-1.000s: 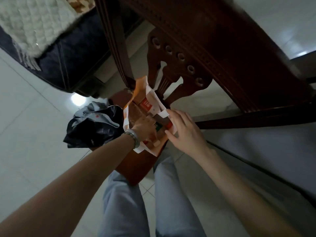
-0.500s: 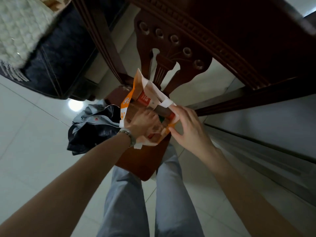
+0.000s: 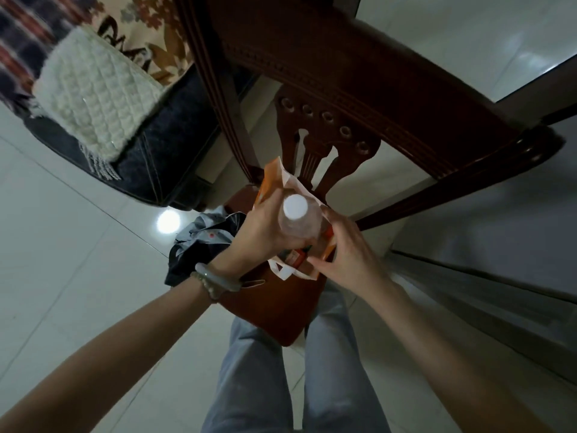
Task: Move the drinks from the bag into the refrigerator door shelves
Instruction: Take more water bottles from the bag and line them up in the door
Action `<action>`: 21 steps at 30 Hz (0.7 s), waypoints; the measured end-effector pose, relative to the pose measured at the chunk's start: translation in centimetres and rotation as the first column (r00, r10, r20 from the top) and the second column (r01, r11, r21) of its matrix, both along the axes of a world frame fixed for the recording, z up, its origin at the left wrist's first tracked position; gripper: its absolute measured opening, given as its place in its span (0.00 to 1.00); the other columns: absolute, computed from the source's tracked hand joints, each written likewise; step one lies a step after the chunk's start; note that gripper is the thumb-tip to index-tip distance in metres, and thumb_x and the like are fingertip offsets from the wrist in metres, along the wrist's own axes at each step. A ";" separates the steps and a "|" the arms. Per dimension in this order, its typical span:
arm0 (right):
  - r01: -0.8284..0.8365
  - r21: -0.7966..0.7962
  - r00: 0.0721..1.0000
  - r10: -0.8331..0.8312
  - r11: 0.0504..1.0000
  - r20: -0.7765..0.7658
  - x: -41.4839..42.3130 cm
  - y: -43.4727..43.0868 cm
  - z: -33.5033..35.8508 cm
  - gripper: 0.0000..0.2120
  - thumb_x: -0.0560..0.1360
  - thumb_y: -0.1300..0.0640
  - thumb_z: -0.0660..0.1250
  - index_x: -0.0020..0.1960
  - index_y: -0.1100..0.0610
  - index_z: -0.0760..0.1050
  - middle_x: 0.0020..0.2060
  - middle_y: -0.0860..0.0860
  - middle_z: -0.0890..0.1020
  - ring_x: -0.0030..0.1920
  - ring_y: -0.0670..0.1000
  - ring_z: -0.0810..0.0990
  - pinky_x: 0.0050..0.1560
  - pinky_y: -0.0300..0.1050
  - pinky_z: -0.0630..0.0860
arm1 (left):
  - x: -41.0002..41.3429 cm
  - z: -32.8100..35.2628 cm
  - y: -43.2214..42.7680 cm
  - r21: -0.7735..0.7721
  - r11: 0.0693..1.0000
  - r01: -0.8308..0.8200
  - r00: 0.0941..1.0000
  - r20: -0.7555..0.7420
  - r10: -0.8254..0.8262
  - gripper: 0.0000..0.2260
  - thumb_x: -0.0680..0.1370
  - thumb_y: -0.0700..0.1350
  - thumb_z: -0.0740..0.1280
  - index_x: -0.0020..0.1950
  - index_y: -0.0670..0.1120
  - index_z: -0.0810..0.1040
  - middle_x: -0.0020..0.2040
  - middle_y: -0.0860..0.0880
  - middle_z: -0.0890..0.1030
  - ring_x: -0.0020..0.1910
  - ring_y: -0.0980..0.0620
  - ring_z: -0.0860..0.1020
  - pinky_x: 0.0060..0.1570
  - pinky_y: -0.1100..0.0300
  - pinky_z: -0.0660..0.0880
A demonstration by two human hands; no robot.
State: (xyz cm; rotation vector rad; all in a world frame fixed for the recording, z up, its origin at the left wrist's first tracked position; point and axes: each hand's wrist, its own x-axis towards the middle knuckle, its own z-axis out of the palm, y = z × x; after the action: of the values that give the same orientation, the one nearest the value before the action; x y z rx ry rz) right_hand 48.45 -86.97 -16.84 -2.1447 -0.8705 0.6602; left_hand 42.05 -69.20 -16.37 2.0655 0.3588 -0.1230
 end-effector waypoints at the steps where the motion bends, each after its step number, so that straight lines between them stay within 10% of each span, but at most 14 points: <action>1: 0.007 0.034 1.000 -0.006 0.999 -0.030 -0.1 0.3 0.1 0.39 0.63 0.51 0.77 0.68 0.60 0.63 0.61 0.56 0.74 0.65 0.47 0.67 0.63 0.45 0.70 | -0.2 1.3 -0.5 -0.022 0.999 0.025 1.000 0.014 -0.024 0.38 0.63 0.57 0.76 0.67 0.49 0.63 0.61 0.48 0.77 0.59 0.53 0.76 0.57 0.58 0.74; 7: 0.081 0.092 0.993 -0.089 0.992 0.080 -1.3 -0.4 0.5 0.32 0.62 0.49 0.74 0.60 0.61 0.68 0.50 0.58 0.80 0.52 0.46 0.75 0.49 0.41 0.76 | -1.3 2.3 -2.5 -0.112 0.982 0.151 0.986 0.086 -0.141 0.34 0.64 0.58 0.76 0.63 0.44 0.70 0.59 0.51 0.77 0.58 0.56 0.76 0.57 0.56 0.75; 11: 0.117 0.010 0.992 -0.118 0.993 0.039 -1.4 -2.3 -0.3 0.29 0.64 0.46 0.75 0.58 0.59 0.70 0.47 0.53 0.80 0.48 0.46 0.79 0.45 0.41 0.79 | -1.2 0.2 -1.2 0.119 0.916 0.384 0.913 0.101 -0.395 0.34 0.66 0.56 0.75 0.66 0.41 0.69 0.63 0.45 0.75 0.62 0.49 0.73 0.62 0.57 0.71; 15: 0.224 -0.005 0.974 -0.224 0.974 0.043 -0.9 -4.5 0.2 0.30 0.60 0.50 0.78 0.55 0.61 0.71 0.47 0.54 0.81 0.48 0.48 0.79 0.45 0.39 0.79 | -0.5 -4.9 1.6 0.473 0.677 0.564 0.819 -0.217 -0.531 0.24 0.75 0.50 0.67 0.69 0.42 0.68 0.65 0.43 0.73 0.65 0.44 0.70 0.65 0.50 0.68; 21: 0.288 -0.089 0.952 -0.275 0.954 0.136 0.5 -5.7 0.0 0.31 0.56 0.55 0.80 0.54 0.64 0.72 0.45 0.56 0.81 0.47 0.47 0.77 0.45 0.27 0.68 | 3.3 -11.7 -0.4 0.510 0.467 0.722 0.691 -0.569 -0.446 0.19 0.79 0.45 0.60 0.69 0.43 0.67 0.68 0.44 0.71 0.66 0.46 0.70 0.65 0.52 0.68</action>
State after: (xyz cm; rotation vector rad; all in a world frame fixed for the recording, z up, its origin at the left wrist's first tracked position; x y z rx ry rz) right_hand 48.96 -92.71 -16.82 -2.3689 -0.5835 0.4423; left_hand 45.36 -69.60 -28.04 2.8856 -0.1961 -0.9589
